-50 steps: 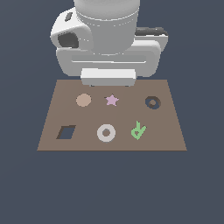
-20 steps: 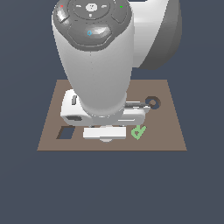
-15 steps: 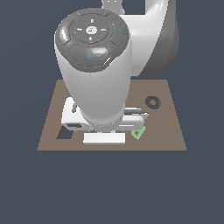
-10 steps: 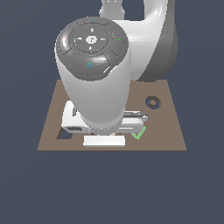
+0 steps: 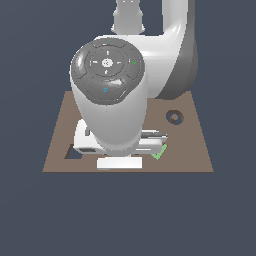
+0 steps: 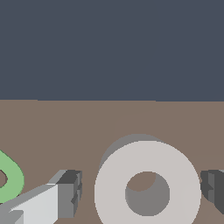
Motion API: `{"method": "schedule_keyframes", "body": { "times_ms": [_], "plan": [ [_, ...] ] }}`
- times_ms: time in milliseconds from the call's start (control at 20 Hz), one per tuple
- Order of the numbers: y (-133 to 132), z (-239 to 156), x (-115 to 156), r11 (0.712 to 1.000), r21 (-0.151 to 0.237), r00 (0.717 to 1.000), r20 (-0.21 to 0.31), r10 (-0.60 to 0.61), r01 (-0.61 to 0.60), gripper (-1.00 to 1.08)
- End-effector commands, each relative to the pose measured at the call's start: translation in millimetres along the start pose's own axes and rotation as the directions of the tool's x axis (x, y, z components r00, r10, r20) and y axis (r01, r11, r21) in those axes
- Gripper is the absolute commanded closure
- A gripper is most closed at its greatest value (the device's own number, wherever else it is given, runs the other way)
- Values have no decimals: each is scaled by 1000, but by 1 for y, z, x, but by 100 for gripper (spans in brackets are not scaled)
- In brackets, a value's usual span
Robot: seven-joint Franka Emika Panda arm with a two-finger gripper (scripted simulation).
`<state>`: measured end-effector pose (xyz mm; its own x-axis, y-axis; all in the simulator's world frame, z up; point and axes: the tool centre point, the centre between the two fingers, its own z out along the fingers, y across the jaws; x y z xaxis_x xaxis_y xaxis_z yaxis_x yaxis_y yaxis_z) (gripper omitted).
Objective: Insert a designated object into the corresponding slot on a board.
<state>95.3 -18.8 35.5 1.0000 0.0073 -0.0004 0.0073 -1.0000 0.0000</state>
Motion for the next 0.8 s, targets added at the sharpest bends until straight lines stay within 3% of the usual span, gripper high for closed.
{"method": "schedule_keyframes", "body": {
  "times_ms": [0,50,100,750],
  "plan": [
    [0,5,0,1000,0,1000,0,0,0,-92],
    [0,5,0,1000,0,1000,0,0,0,-92],
    [0,5,0,1000,0,1000,0,0,0,108],
    [-1,5,0,1000,0,1000,-1,-4,4,108]
  ]
}}
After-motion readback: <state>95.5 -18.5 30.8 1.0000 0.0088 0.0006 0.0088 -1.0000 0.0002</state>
